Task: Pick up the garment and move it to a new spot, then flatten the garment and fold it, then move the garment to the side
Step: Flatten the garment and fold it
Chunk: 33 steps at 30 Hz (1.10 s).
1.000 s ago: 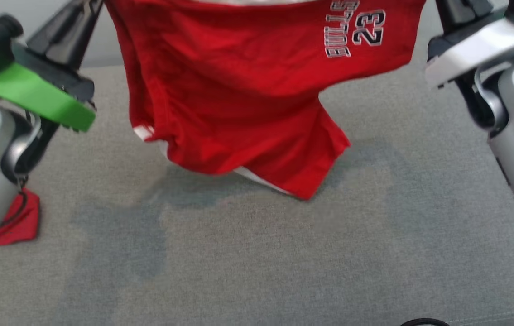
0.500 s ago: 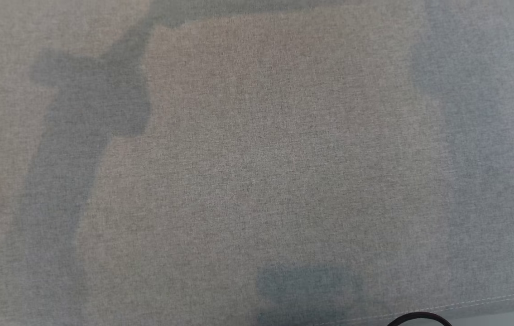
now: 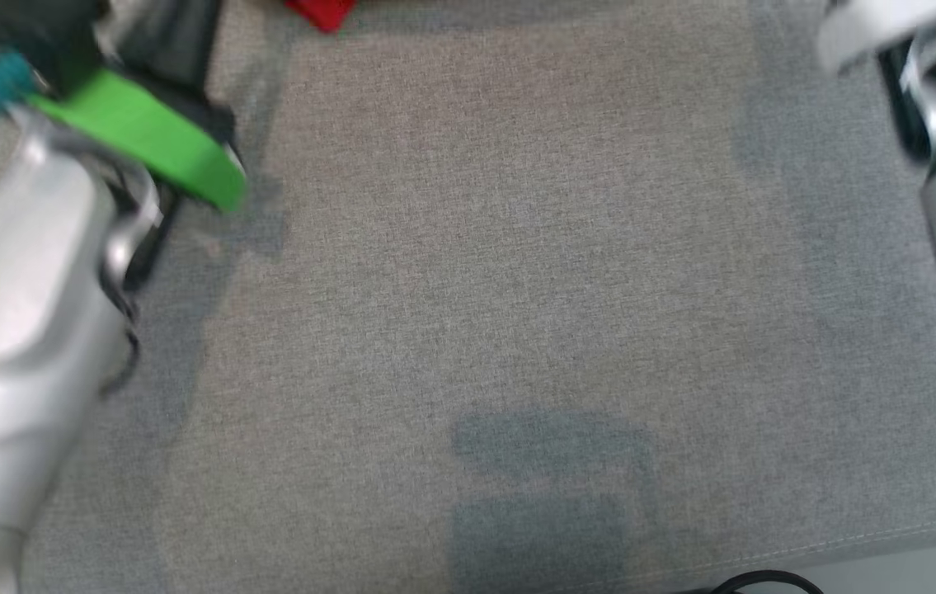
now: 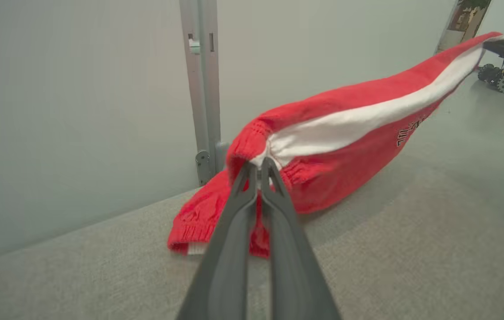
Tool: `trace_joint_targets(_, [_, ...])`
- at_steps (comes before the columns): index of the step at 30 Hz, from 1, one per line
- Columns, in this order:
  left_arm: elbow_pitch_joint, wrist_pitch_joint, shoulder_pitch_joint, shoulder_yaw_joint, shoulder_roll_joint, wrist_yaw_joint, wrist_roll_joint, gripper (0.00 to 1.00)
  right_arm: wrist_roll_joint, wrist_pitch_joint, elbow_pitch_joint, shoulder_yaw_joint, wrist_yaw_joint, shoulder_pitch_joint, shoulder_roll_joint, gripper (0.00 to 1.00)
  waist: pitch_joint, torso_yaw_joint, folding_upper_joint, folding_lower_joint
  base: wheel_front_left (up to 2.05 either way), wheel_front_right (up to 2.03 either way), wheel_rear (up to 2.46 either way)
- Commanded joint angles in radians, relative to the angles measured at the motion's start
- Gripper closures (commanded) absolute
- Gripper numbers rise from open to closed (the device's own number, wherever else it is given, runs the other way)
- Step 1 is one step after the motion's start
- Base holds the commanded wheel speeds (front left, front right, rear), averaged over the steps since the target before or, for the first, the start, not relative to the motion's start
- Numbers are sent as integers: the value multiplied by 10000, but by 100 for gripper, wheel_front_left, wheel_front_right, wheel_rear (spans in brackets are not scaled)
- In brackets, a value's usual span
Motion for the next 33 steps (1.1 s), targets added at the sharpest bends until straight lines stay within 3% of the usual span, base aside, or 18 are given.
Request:
trace_joint_targets(1, [-97,-2,844,-28,-137,25,-222,100,324,-28,-165,104,-16,868,-198,100,-223,23,0,-3,0,0,0])
trace_joint_targets(6, [-491,-2,2765,-460,-501,25,-670,100,1284,-28,-276,517,-14,3155,-550,100,-866,77,0,-3,0,0,0])
trace_joint_targets(13, [-620,-2,4649,-600,-612,22,-880,100,2020,-29,-488,600,-14,5434,-546,100,-1917,73,0,-3,0,0,0])
trace_joint_targets(22, [-423,-2,7288,-230,-945,22,-1170,100,2212,-29,-460,448,-14,8054,-41,100,-3733,123,0,-3,0,0,0])
trace_joint_targets(33, [-241,-2,10127,54,-1257,22,-1336,100,2277,-29,114,1558,-14,10610,-76,100,-5343,186,0,-3,0,0,0])
